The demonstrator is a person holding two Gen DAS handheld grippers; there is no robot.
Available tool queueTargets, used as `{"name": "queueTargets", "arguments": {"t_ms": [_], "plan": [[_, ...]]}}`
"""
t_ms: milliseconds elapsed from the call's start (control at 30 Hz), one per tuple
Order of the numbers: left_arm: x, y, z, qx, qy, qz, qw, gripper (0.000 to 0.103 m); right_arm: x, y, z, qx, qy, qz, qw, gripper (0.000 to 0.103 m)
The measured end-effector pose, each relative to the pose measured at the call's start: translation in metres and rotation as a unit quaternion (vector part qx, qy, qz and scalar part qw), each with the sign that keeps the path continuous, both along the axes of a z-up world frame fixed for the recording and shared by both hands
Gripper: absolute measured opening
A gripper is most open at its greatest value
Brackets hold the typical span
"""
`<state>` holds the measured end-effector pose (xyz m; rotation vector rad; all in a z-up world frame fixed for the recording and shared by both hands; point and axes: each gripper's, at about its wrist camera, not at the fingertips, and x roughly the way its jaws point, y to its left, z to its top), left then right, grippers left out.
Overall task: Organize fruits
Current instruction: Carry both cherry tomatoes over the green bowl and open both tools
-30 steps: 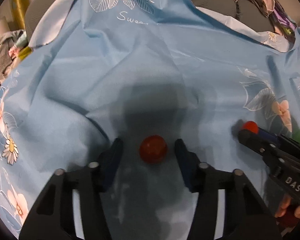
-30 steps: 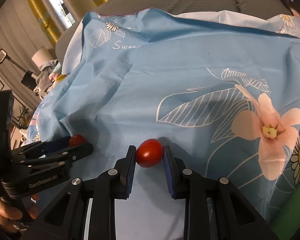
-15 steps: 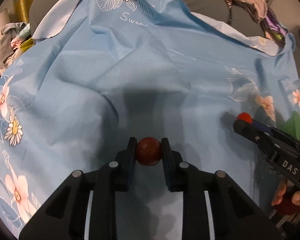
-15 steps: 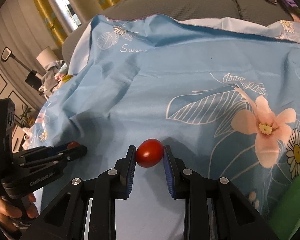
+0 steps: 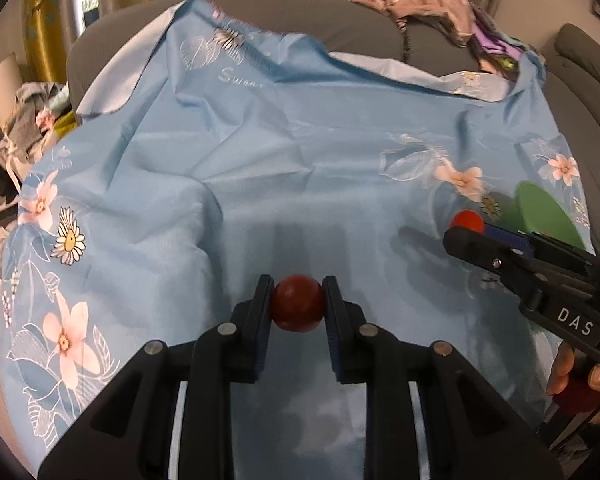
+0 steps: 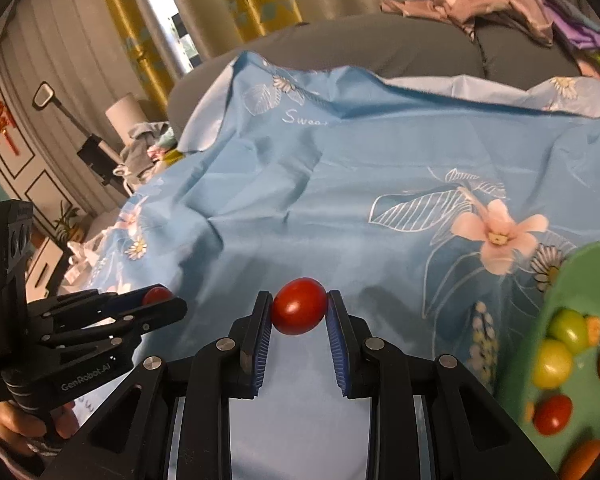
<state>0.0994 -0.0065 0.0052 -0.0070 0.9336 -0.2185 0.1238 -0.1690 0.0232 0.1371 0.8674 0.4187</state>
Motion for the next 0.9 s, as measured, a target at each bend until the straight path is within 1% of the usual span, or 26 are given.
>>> {"name": "queueTargets", "arguments": {"t_ms": [367,567,900], "plan": [[-0.036,-0.041,0.037,0.001,-0.045,-0.046,0.9979,0.025,-0.051,-0.027,0.035,-0.002,-0.044,-0.018,0.999,0.029],[-0.050,-0.073,0.052,0.003,-0.063,-0.081,0.9947,0.025,-0.071,-0.051,0.047,0.001,-0.061,-0.041,0.997,0.029],[-0.057,-0.118,0.064,0.010,-0.073,-0.128,0.9891,0.025,-0.090,-0.098,0.054,0.000,-0.075,-0.086,0.993,0.029]]}}
